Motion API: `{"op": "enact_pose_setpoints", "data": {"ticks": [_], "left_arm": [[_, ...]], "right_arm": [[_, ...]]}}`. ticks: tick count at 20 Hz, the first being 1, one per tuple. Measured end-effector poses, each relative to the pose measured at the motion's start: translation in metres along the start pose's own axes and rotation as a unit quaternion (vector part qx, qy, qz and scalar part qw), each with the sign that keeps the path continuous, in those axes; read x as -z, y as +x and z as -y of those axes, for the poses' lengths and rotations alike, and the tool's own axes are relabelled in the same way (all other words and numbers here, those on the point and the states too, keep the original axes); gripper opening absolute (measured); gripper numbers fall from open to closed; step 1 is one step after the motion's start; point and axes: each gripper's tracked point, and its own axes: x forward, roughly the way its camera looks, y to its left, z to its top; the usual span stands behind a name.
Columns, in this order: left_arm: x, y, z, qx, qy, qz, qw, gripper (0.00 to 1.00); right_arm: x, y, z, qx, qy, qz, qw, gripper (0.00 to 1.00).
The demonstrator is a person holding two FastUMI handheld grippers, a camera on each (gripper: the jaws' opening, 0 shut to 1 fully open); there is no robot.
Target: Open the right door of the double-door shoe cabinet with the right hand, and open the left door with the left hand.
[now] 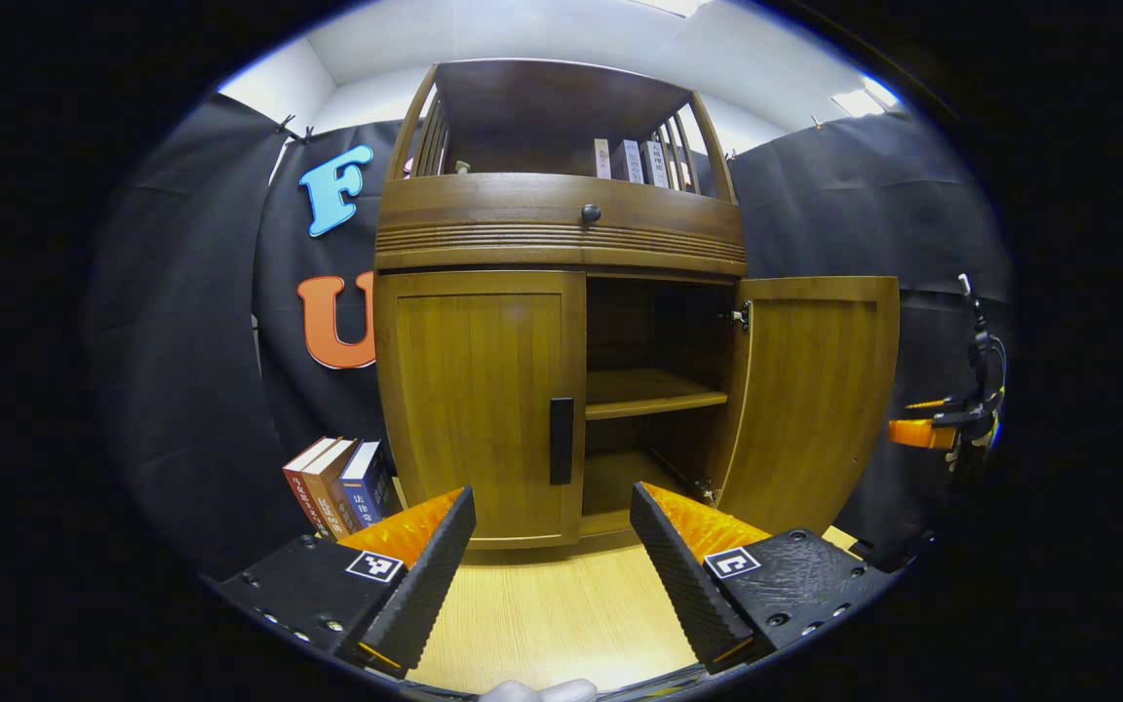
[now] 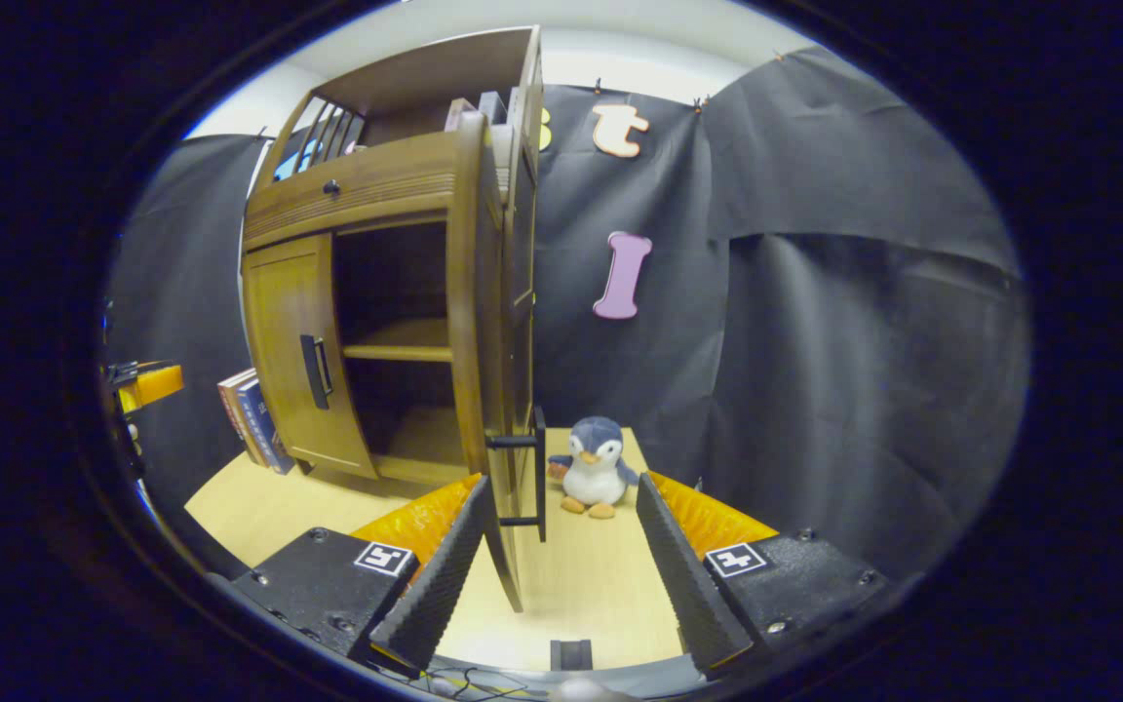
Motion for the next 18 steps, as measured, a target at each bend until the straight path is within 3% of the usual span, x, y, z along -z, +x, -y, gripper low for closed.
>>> {"op": "enact_pose_setpoints", "data": {"ticks": [4, 10, 14, 18], "left_arm": [[0.0, 0.003, -0.004, 0.002, 0.0, -0.001, 1.0, 0.96], [-0.008, 0.001, -0.023, -0.025, 0.006, 0.014, 1.0, 0.96], [-0.007, -0.001, -0.036, -0.048, 0.014, 0.023, 0.999, 0.96], [0.005, 0.005, -0.046, -0.068, 0.015, 0.018, 0.997, 0.96]], "right_arm": [[-0.03, -0.026, -0.038, -0.004, -0.004, 0.037, 0.999, 0.95], [-0.048, -0.019, -0.113, -0.013, -0.009, 0.071, 0.997, 0.95], [-0.024, 0.0, -0.165, -0.022, 0.007, 0.072, 0.997, 0.95], [0.009, 0.011, -0.219, -0.085, 0.021, 0.024, 0.996, 0.95]]}}
